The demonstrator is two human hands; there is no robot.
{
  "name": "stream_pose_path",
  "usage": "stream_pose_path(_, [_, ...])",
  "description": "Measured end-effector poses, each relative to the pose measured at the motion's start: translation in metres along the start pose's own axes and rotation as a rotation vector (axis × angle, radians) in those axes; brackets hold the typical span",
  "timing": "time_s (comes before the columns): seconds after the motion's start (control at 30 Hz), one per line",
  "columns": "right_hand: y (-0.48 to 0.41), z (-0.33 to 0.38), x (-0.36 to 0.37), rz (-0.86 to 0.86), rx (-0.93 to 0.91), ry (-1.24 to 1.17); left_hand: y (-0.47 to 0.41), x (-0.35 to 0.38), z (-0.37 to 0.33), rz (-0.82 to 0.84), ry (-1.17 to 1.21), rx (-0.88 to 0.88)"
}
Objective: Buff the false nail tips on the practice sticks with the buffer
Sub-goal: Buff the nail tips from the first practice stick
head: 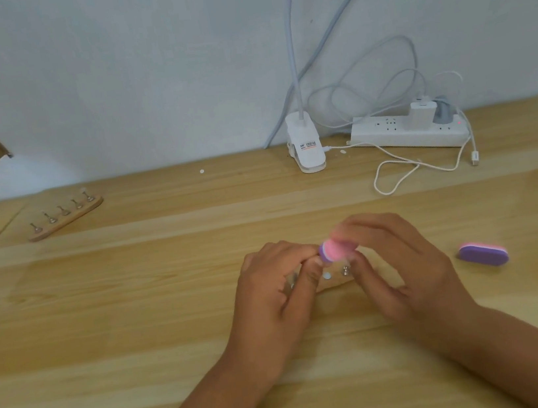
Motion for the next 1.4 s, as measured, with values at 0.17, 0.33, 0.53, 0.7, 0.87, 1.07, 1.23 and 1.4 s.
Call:
stream_pose_path(0.17, [0.001,0.001,0.0,-0.006,-0.017,0.022,-0.001,0.001,-0.001,0.011,-0.012,-0.005])
stream_pose_path(0.33, [0.003,0.005,0.0,0.019,-0.049,-0.005,0.0,0.0,-0.001,0.016,0.03,-0.042])
stream_pose_path(0.53, [0.001,0.005,0.001,0.002,0.008,-0.035,0.001,0.0,0.0,-0.007,0.013,-0.027])
stream_pose_path(0.7, [-0.001,-0.004,-0.002,-0.002,0.133,-0.021,0.0,0.0,0.0,0.004,0.004,-0.028])
stream_pose_path(0.87, [0.001,0.003,0.001,-0.008,0.038,-0.026,-0.002,0.001,-0.001,-0.009,0.019,-0.01])
stream_pose_path(1.07, [0.001,0.008,0.001,-0.006,0.015,-0.031,-0.002,0.002,-0.001,-0.005,0.02,-0.017])
stream_pose_path(1.23, [-0.001,0.003,-0.001,-0.021,0.089,-0.014,-0.001,0.001,-0.002,0.009,-0.002,-0.018])
stream_pose_path(1.4, [-0.003,-0.001,-0.002,-0.01,0.101,0.023,0.001,0.0,-0.004,-0.012,-0.057,0.032])
Point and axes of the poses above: each hand's wrist, its own y-axis away from the middle knuckle, its own x-axis out of the palm, z = x × y, the point moved 4 cm from there along -y, towards the middle knuckle, and after that the axes turned 14 degrees about -z, right-handed, at the moved point
